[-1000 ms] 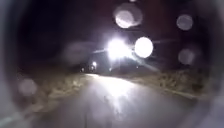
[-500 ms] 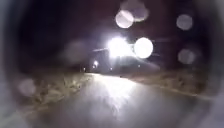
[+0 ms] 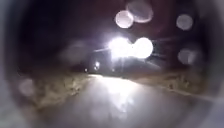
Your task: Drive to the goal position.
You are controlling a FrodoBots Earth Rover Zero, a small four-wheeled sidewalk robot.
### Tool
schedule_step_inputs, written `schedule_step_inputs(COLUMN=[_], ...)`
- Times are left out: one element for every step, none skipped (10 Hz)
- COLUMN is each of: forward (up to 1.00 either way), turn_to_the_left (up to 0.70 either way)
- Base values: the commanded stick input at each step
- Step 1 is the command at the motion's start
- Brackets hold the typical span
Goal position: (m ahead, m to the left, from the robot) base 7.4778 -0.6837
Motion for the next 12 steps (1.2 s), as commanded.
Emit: schedule_step_inputs(forward=[0.85,0.85,0.85,0.85,0.85,0.85,0.85,0.85,0.85,0.85,0.85,0.85], turn_to_the_left=[0.13,0.09,0.03,0.03,0.03,0.03,0.03,0.03,0.03,0.03,0.03,0.03])
